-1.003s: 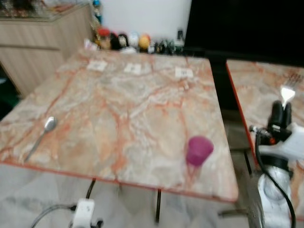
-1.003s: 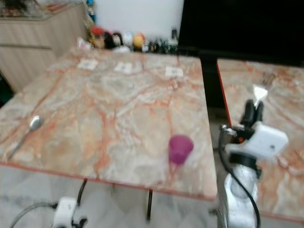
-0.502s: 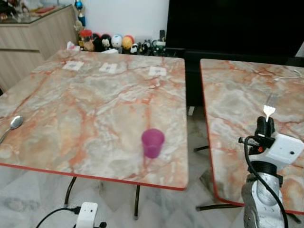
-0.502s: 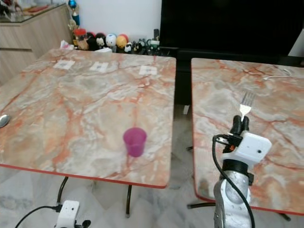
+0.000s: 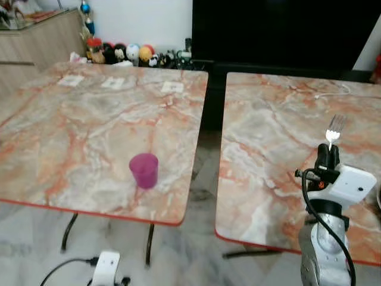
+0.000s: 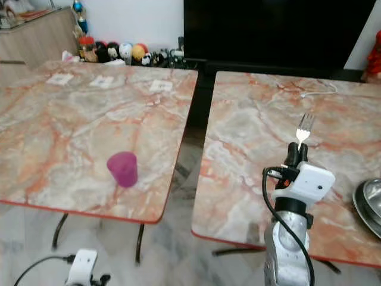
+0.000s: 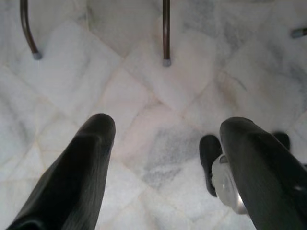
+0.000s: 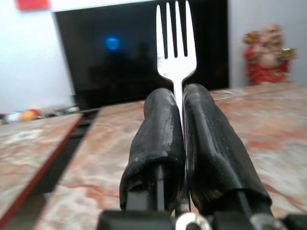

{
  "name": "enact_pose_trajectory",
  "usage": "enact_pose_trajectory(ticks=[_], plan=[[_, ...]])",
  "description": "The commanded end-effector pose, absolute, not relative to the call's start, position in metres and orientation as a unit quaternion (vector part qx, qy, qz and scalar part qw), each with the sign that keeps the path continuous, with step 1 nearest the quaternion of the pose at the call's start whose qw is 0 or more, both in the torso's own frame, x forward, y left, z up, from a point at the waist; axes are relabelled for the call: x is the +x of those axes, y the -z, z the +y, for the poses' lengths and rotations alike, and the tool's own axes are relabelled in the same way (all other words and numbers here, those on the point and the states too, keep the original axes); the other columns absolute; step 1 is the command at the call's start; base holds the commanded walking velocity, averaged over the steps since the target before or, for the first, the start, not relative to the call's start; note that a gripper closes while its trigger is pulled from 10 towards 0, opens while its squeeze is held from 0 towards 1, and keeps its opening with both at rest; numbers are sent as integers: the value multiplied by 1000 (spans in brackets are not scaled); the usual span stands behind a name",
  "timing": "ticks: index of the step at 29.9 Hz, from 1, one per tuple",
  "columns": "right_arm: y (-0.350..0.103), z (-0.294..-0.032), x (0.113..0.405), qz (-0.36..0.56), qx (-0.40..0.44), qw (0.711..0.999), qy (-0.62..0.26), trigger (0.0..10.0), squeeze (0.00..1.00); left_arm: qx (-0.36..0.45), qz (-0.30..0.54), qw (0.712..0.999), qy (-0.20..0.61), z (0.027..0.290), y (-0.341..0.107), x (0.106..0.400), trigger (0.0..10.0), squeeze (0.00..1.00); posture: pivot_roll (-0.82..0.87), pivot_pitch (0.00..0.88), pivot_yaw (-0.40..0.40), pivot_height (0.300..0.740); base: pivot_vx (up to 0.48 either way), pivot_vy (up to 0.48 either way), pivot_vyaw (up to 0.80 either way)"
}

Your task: Setting the table

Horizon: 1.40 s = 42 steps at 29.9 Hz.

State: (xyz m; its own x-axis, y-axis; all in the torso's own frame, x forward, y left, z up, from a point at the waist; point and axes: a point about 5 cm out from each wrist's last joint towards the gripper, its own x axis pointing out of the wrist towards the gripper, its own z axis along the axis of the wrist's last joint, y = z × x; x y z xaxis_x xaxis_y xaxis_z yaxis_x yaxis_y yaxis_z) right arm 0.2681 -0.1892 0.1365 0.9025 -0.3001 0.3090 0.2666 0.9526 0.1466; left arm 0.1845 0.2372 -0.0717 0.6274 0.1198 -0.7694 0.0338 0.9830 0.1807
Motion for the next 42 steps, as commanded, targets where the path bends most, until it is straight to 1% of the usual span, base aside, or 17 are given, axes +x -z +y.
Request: enact_pose_trajectory(ticks=[1,12,23,35,39,42], plan=[[-141,-194,266,-176,42,972,151,10000,0,97,436,894,-15,236,72,185,10000,0,56,0,-5,740,0,-345,0],[-143,-197,266,-179,35,972,149,10000,0,96,438,894,-16,237,73,183,10000,0,40,17,-23,740,0,-348,0],[-144,-200,266,-179,28,972,149,10000,0,94,442,892,-17,238,75,179,10000,0,42,13,-31,740,0,-349,0],[-146,-210,264,-182,15,970,162,10000,0,95,446,890,-14,236,77,174,10000,0,32,0,-33,740,0,-345,0],[-149,-214,266,-184,9,968,167,10000,0,92,445,891,-19,236,77,174,10000,0,34,0,-35,740,0,0,0],[-151,-226,267,-182,-5,965,187,10000,0,92,445,891,-19,237,77,174,10000,0,29,6,-30,740,0,0,0]])
